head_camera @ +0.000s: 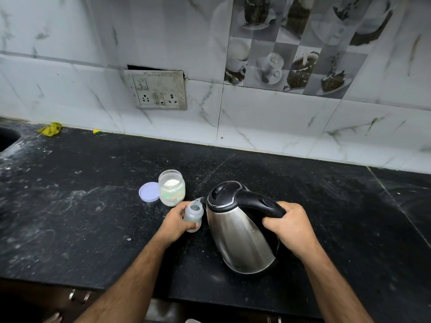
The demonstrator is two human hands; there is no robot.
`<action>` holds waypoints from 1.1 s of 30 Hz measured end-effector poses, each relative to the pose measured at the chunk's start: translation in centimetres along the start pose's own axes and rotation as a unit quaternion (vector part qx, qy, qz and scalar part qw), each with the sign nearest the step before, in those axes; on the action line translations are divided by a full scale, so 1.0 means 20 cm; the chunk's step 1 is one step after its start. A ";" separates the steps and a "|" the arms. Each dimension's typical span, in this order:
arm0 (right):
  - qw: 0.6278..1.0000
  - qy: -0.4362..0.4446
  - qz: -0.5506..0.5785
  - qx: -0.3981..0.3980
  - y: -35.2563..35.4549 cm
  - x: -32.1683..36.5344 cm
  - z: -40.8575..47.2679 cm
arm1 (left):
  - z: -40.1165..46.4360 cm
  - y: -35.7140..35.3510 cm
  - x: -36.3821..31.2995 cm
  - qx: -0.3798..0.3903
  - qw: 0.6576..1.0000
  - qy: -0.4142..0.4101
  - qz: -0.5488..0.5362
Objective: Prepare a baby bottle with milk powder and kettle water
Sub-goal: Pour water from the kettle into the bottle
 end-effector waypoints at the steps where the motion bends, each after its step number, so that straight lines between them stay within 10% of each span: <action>1: 1.000 0.000 -0.001 0.000 0.00 0.00 0.00 | 0.00 0.00 0.00 0.000 1.000 -0.001 0.000; 33: 0.999 0.015 0.048 -0.013 0.05 -0.11 -0.01 | 0.02 -0.05 -0.08 0.051 0.997 -0.030 -0.042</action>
Point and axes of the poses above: each hand's wrist, its own z-axis towards the middle knuckle, its own y-axis out of the back of the hand, x = y × z, the point moved 1 cm from there along z, towards the middle knuckle, and after that the axes turned 13 degrees about -y, right-handed, at the moved point
